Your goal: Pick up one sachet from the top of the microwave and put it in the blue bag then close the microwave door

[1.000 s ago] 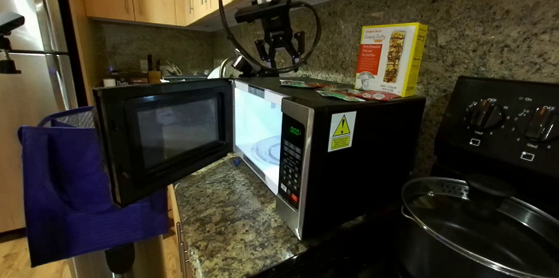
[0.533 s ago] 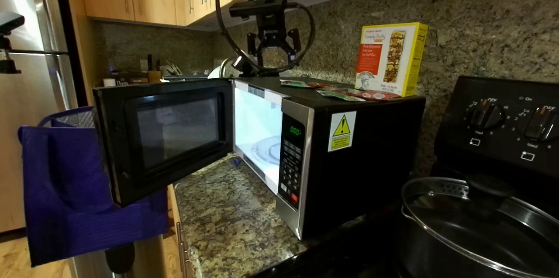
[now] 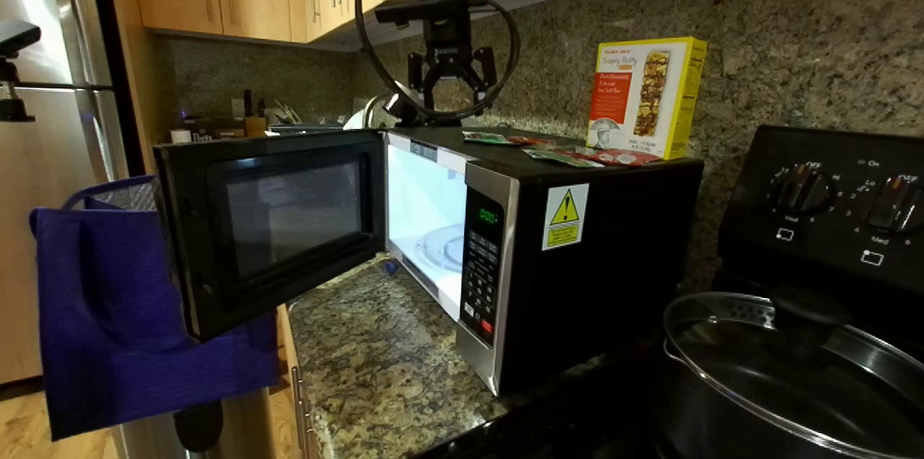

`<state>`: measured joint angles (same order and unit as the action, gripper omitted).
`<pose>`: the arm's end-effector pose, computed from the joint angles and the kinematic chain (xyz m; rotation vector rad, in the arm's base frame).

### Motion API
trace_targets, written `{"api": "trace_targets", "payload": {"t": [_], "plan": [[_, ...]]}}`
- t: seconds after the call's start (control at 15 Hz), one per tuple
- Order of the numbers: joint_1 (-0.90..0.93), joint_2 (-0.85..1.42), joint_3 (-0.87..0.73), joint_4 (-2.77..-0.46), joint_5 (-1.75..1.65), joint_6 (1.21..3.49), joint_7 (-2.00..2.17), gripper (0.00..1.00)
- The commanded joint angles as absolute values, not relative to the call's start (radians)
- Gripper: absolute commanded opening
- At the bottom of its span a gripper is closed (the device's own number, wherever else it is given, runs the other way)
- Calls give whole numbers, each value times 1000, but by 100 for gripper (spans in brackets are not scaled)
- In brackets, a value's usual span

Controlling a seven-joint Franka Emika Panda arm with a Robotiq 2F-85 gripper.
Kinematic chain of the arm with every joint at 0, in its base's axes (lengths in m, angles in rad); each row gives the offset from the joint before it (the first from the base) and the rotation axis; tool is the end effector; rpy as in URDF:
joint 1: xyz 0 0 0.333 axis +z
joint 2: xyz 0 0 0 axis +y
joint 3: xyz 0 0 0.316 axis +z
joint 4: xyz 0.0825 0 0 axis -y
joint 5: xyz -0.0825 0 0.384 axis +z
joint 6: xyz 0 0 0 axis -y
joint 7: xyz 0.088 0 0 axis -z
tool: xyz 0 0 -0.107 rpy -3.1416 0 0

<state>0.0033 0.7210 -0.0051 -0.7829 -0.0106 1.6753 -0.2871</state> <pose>0.7532 -0.0008 0.5335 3.0605 0.4423 0.2598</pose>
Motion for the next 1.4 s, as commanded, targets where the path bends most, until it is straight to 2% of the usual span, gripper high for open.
{"api": "trace_targets", "payload": {"t": [0.0,0.33,1.33], "plan": [[1,719,-4,-750,8,1571,-227,100],[-3,728,0,-723,10,1530,-228,100],[9,722,-20,-777,6,1673,-161,100]]}}
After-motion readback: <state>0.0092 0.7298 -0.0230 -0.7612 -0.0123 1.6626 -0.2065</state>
